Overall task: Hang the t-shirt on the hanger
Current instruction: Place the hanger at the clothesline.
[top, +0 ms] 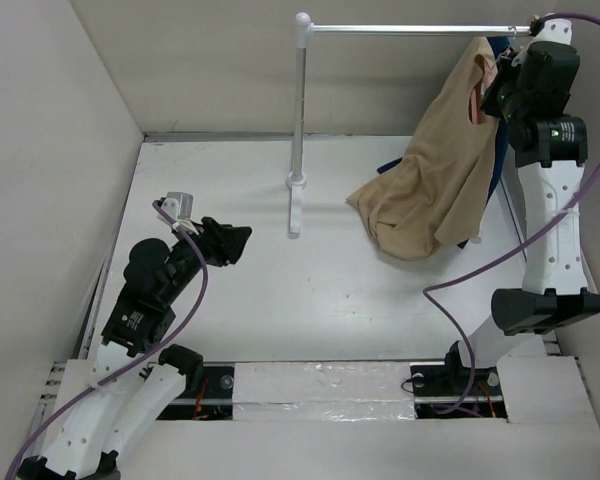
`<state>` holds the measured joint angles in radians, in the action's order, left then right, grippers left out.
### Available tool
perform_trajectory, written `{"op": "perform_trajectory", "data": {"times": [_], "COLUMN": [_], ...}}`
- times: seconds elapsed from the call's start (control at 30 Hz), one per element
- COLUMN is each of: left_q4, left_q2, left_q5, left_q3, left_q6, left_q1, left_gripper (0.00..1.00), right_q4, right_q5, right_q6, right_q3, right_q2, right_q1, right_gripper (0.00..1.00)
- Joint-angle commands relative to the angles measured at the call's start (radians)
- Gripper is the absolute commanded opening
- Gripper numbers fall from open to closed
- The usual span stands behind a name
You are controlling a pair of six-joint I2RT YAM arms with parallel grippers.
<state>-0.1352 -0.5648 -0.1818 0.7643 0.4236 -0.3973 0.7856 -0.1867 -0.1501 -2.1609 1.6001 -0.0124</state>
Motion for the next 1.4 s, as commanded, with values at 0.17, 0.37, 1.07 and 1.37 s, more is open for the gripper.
{"op": "perform_trajectory", "data": {"times": [0.17,0.37,1.07,1.37], "left_q4": [-0.029,-0.023,-0.012,-0.017], "left_q2": [0.017,0.003,0.0,0.0], "left_q5": [0.05,0.042,0.031,0.03], "left_q3": [-0.014,-0.017,-0.026,-0.025], "left_q6": [-0.075,-0.078,-0.071,-0.072], "left_q1": [-0.006,-0.006,-0.006,-0.006], "left_gripper": [0.48,0.47,0.46,0.46], "right_q4": [-0.198,-0.243,-0.338,-0.479], "right_q5": [0.013,0.038,0.064,0.02], "right_q6": [-0.008,0.004,-0.016,-0.066], "right_q3": [-0.054,-0.122,0.025,0.263], "right_q2": [0.023,0.076,0.13,-0.052], "right_q1": [0.006,0.006,0.074,0.074], "right_gripper": [0.0,0.0,0.0,0.3]}}
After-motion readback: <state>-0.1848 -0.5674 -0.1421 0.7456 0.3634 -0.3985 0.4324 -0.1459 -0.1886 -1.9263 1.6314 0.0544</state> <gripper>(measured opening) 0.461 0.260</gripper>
